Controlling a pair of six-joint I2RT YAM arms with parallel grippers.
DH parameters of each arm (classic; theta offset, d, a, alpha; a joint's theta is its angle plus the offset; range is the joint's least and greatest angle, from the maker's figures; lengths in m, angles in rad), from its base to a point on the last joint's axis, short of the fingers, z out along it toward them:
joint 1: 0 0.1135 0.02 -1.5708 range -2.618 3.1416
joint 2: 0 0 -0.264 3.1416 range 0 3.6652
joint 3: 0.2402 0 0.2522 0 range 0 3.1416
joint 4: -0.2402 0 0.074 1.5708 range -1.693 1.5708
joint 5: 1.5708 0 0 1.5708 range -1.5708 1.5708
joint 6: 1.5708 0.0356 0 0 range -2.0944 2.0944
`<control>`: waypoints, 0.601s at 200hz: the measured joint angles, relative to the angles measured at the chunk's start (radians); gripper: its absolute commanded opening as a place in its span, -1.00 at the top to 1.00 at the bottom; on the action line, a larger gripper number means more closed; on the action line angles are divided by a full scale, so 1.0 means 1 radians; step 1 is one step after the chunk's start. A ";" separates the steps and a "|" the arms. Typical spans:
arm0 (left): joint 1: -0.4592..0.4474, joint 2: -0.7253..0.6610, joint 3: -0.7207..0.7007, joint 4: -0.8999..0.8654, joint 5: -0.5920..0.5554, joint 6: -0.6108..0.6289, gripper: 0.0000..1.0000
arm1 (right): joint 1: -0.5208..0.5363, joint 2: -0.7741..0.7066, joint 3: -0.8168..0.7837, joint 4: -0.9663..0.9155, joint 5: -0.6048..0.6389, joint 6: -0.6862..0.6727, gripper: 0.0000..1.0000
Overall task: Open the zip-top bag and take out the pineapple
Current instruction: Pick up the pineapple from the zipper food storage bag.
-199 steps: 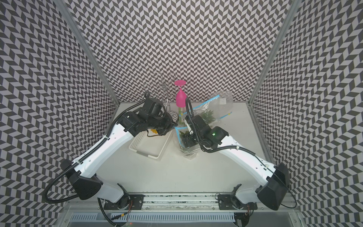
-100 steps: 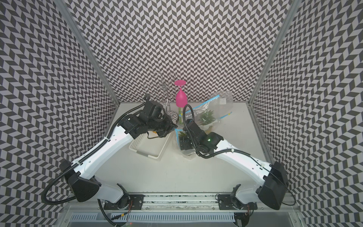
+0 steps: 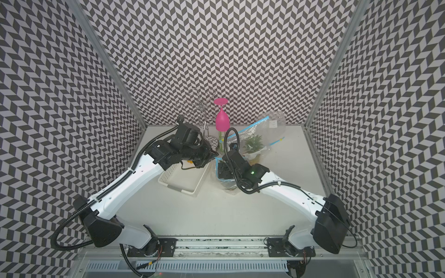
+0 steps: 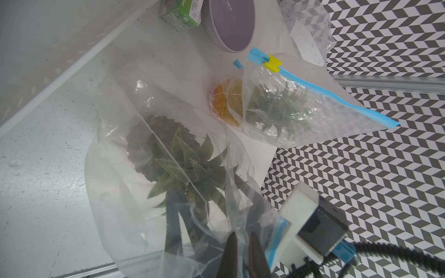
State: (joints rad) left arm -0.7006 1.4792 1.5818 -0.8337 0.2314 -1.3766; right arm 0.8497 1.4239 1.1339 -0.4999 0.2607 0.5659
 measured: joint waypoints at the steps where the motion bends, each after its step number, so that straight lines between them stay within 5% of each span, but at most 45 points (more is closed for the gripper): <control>1: 0.000 0.000 0.000 0.000 0.000 0.000 0.90 | 0.000 0.001 -0.002 0.002 0.000 0.000 -0.86; 49: -0.011 0.001 -0.003 0.003 0.004 -0.006 0.91 | 0.000 0.019 -0.065 0.094 0.051 -0.014 -0.55; 66: -0.011 0.001 -0.003 0.004 0.006 -0.006 0.91 | 0.000 0.024 -0.072 0.127 0.060 -0.019 -0.15; 80: -0.013 0.001 -0.003 0.003 0.006 -0.006 0.88 | 0.002 0.029 -0.074 0.150 0.057 -0.026 0.52; 96: -0.013 0.001 -0.003 0.004 0.005 -0.006 0.50 | 0.002 0.027 -0.077 0.158 0.070 -0.033 1.00; 120: -0.013 0.002 0.010 0.000 -0.013 0.022 -0.12 | -0.003 -0.003 -0.077 0.130 0.071 -0.037 1.00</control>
State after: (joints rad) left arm -0.7136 1.4815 1.5921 -0.8341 0.2184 -1.3548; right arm 0.8467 1.4212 1.0573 -0.3695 0.3313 0.5285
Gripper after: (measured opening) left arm 0.440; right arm 0.102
